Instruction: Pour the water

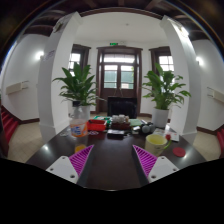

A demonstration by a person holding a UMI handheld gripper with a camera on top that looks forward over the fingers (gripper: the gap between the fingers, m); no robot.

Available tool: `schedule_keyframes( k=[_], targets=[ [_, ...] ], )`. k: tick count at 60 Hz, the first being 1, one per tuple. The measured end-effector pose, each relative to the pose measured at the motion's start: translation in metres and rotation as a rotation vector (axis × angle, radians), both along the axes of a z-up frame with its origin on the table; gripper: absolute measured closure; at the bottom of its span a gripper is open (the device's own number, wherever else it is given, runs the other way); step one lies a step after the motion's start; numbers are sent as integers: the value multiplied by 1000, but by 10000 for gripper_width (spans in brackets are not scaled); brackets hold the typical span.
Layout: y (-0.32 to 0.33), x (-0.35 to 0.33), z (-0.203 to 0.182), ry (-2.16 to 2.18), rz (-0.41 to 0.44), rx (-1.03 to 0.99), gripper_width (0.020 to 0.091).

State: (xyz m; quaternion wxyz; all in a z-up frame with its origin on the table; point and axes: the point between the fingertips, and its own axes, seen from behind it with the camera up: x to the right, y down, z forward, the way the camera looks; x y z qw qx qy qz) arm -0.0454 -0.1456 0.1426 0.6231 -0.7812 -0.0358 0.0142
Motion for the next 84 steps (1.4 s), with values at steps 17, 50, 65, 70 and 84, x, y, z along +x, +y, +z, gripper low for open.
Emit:
schedule_keyframes(
  k=[17,50,65,70,84],
  targets=[
    [32,-110,-8,75,85,29,361],
    [141,-148,-8,82,65,72,460],
    [142,-149,-8,55,73,99,724],
    [147,-147,-10,64,81,85,749],
    [146,-147,-11,77,108,85,750]
  ],
)
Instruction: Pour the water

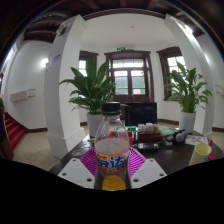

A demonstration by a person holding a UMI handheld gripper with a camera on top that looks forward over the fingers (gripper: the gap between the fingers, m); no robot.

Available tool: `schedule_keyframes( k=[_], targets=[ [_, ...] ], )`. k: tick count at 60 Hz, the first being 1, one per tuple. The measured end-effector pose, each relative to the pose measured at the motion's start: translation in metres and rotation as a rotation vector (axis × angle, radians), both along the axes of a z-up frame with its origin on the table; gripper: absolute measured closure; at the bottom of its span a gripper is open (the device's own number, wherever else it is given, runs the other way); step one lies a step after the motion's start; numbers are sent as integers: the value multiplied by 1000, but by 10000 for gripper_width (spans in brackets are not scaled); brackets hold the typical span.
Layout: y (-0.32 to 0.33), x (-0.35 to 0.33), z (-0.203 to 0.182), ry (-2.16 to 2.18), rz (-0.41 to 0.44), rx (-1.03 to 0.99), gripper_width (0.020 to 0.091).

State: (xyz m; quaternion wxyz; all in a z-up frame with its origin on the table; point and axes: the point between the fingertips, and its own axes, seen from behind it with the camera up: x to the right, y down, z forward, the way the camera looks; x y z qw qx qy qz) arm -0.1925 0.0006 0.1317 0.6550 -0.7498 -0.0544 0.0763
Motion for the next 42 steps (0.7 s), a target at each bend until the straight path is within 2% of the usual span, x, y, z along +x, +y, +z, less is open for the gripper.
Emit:
schedule_keyframes(
  k=[10,19,30,42],
  targets=[
    [0,27,9,188,-17,-55,749],
    [6,75,29,648,-84,-82,751],
    [8,133,64,1174,-140,-11,751],
    [23,185,71,1584,-191,3,745]
  ],
)
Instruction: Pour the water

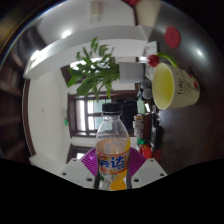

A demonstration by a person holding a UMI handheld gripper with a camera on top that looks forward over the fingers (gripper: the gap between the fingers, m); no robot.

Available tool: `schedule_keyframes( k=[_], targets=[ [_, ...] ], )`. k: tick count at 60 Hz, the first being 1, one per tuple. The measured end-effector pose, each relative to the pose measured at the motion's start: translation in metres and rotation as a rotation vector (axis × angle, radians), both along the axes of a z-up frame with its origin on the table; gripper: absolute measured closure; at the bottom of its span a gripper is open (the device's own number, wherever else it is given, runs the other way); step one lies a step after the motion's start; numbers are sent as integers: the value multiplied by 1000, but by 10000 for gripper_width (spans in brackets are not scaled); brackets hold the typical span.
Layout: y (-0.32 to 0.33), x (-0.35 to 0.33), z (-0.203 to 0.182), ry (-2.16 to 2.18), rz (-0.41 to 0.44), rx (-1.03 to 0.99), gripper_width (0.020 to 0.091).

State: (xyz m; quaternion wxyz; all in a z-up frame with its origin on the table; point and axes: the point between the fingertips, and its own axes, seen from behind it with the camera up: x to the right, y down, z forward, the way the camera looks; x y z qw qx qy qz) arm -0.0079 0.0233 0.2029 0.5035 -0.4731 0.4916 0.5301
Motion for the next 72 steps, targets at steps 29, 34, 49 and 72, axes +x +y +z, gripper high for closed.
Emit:
schedule_keyframes(
  k=[29,34,49,72],
  targets=[
    [19,54,-46,540,-89,-27,740],
    [16,52,-47,517,-83,-33,742],
    [18,35,-15,154,-23,-66,745],
    [25,99,92,-1225,-132,-157,735]
  ],
)
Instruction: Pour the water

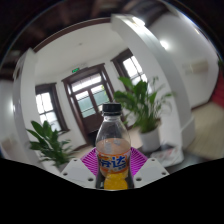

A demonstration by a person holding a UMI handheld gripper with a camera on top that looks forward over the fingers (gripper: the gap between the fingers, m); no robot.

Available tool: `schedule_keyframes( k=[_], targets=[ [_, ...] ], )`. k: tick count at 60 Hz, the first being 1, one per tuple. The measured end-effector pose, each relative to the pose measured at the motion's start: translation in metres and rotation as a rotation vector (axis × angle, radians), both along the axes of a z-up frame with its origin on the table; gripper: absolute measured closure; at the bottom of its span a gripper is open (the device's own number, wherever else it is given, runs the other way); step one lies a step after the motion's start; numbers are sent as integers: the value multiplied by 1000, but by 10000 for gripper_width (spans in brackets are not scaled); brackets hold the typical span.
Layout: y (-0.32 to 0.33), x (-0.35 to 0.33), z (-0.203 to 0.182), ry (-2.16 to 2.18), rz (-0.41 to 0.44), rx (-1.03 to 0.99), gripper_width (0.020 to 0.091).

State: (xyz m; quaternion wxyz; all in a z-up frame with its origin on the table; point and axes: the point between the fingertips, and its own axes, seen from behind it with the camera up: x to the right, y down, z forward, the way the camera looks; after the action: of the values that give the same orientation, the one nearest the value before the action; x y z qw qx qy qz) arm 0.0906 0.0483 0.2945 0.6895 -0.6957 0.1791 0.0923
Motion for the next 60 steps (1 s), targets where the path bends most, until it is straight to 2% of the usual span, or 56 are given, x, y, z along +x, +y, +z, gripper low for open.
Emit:
schedule_keyframes(
  k=[4,11,17,21,35,45,46,48,57,60],
  targets=[
    [-11,24,25,-157,-94,-4,736],
    [-25,84,42,-322,-223,-27,726],
    [-34,126,29,-384,-301,-78,724],
    [-32,162,6,-397,-325,-110,725],
    [-33,233,-94,-351,-364,-247,724],
    [-23,240,-155,-332,-303,-303,711],
    [-22,240,-161,-327,-294,-309,662],
    [-19,237,-158,-339,-298,-265,709],
    [-22,234,-161,-313,-299,-263,709],
    [-26,235,-160,-304,-302,-256,688]
  ],
)
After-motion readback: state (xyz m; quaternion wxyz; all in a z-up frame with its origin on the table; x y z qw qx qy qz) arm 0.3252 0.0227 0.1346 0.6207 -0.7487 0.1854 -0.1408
